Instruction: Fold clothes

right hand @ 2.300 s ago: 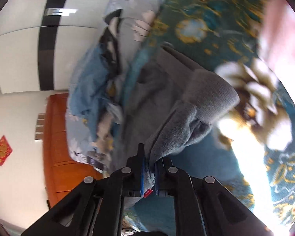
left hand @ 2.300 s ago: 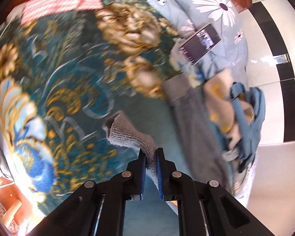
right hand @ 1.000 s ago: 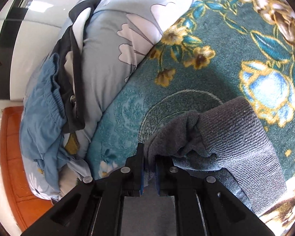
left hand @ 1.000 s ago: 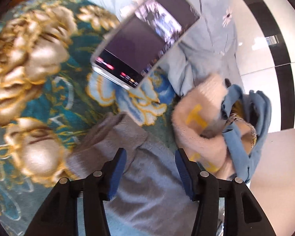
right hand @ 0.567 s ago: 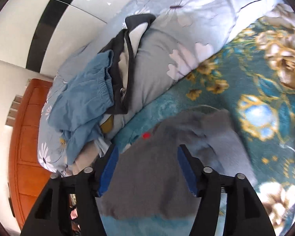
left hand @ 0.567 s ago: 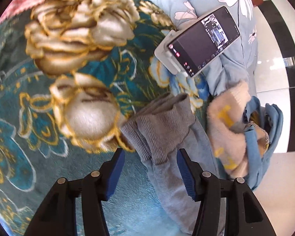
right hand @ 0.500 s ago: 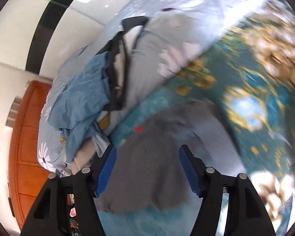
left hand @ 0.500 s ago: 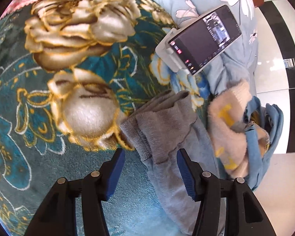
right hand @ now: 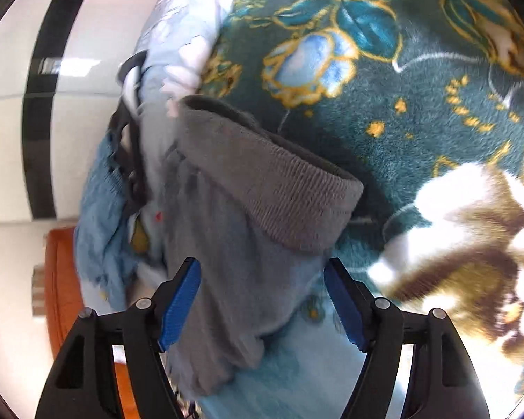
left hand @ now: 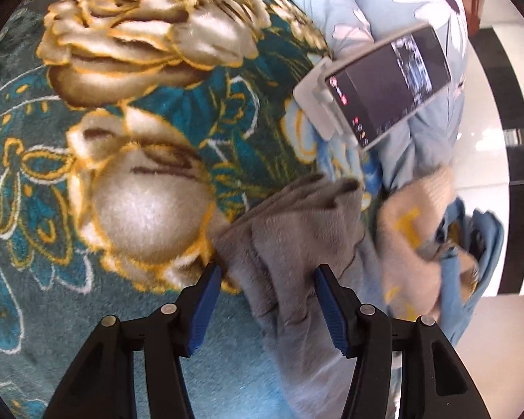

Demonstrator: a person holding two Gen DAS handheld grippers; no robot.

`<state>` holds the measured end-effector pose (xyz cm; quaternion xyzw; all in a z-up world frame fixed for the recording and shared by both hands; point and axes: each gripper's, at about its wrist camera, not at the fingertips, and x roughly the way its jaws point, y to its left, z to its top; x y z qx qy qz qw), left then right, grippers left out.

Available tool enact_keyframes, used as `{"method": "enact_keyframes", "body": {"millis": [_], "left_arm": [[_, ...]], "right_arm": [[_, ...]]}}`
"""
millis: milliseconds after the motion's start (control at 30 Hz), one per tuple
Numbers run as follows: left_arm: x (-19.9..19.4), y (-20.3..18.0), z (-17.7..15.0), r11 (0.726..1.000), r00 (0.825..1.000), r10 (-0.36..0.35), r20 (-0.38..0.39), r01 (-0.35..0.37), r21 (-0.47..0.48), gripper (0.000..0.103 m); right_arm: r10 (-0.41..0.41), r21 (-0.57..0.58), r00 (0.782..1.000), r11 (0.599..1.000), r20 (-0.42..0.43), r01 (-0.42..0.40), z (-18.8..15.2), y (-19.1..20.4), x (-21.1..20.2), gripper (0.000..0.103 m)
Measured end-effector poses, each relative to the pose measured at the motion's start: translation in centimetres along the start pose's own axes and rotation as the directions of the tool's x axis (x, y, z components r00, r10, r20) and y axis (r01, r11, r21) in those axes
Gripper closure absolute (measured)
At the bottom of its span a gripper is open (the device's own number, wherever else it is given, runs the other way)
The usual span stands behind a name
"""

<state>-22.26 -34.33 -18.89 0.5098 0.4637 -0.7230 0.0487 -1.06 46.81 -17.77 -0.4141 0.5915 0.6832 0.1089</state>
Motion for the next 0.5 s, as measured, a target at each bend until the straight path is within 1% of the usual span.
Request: {"method": "enact_keyframes", "body": {"millis": [67, 133, 167, 200, 233, 267, 300, 333, 367, 400, 433, 500], "left_arm": [[0.2, 0.0, 0.1, 1.000, 1.000, 0.003, 0.005, -0.003, 0.007, 0.046], [0.3, 0.0, 0.2, 1.000, 1.000, 0.010, 0.018, -0.010, 0.020, 0.056], [0.3, 0.1, 0.3, 1.000, 1.000, 0.009, 0.022, -0.009, 0.014, 0.063], [0.3, 0.2, 0.3, 1.000, 1.000, 0.004, 0.025, -0.004, 0.003, 0.069], [0.2, 0.5, 0.4, 1.000, 1.000, -0.006, 0.030, 0.006, -0.015, 0.073], [0.2, 0.7, 0.5, 0.999, 0.999, -0.016, 0.035, 0.017, -0.033, 0.080], [0.1, 0.9, 0.6, 0.998, 0.999, -0.026, 0.040, 0.028, -0.052, 0.083], [0.0, 1.0, 0.7, 0.997, 0.998, -0.037, 0.044, 0.040, -0.070, 0.084], [-0.2, 1.0, 0.7, 0.996, 0.998, -0.041, 0.051, 0.045, -0.077, 0.085], [-0.5, 0.8, 0.7, 0.996, 0.997, -0.043, 0.061, 0.047, -0.080, 0.086], [-1.0, 0.5, 0.7, 0.996, 0.996, -0.041, 0.075, 0.046, -0.074, 0.086], [-2.0, -0.4, 0.4, 0.997, 0.994, -0.052, 0.097, 0.058, -0.060, 0.087]], "right_arm": [[-0.004, 0.026, 1.000, 1.000, 0.026, 0.004, 0.2, 0.1, 0.5, 0.029], [-0.009, 0.052, 0.999, 0.999, 0.051, 0.006, 0.3, 0.2, 0.9, 0.028], [-0.012, 0.065, 0.998, 0.998, 0.064, 0.008, 0.4, 0.2, 1.1, 0.028], [-0.015, 0.072, 0.997, 0.997, 0.074, 0.010, 0.5, 0.3, 1.3, 0.030], [-0.025, 0.072, 0.997, 0.997, 0.079, 0.019, 0.7, 0.4, 1.3, 0.040], [-0.041, 0.073, 0.996, 0.997, 0.082, 0.035, 0.9, 0.5, 1.4, 0.047], [-0.054, 0.074, 0.995, 0.996, 0.084, 0.048, 1.1, 0.7, 1.5, 0.060], [-0.061, 0.077, 0.995, 0.996, 0.084, 0.054, 1.2, 0.8, 1.5, 0.066], [-0.067, 0.079, 0.994, 0.995, 0.083, 0.061, 1.4, 0.9, 1.5, 0.070], [-0.074, 0.082, 0.994, 0.994, 0.083, 0.067, 1.5, 1.1, 1.4, 0.078], [-0.077, 0.074, 0.994, 0.995, 0.082, 0.071, 1.7, 1.4, 1.3, 0.084], [-0.069, 0.025, 0.994, 0.997, 0.081, 0.067, 1.9, 2.8, 0.6, 0.087]]}}
